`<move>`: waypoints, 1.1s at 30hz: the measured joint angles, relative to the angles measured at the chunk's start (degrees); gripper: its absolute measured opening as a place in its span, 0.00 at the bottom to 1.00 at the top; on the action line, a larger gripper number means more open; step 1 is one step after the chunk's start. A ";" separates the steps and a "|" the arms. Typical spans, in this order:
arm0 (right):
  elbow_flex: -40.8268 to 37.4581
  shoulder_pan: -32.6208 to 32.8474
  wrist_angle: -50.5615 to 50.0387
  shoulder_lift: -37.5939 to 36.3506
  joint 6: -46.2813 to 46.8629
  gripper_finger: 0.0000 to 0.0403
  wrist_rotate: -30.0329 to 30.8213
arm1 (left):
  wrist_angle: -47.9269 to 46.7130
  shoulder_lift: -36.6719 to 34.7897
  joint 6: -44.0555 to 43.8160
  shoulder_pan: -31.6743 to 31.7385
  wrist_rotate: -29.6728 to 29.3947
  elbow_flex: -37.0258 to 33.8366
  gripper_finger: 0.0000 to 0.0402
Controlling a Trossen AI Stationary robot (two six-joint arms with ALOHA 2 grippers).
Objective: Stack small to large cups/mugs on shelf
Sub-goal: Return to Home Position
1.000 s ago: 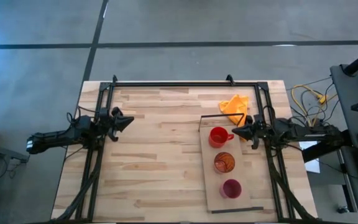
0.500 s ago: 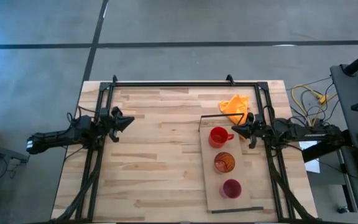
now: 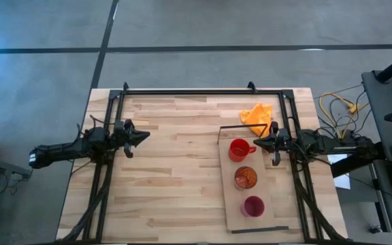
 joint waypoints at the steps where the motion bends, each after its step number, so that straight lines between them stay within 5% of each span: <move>1: 0.00 0.00 0.00 0.00 -1.16 0.02 0.00 | -0.06 0.03 0.10 0.00 0.12 0.00 0.00; 33: 0.02 0.00 0.09 0.00 -1.25 0.02 0.24 | -0.07 0.78 -0.26 -0.02 0.11 -0.02 0.00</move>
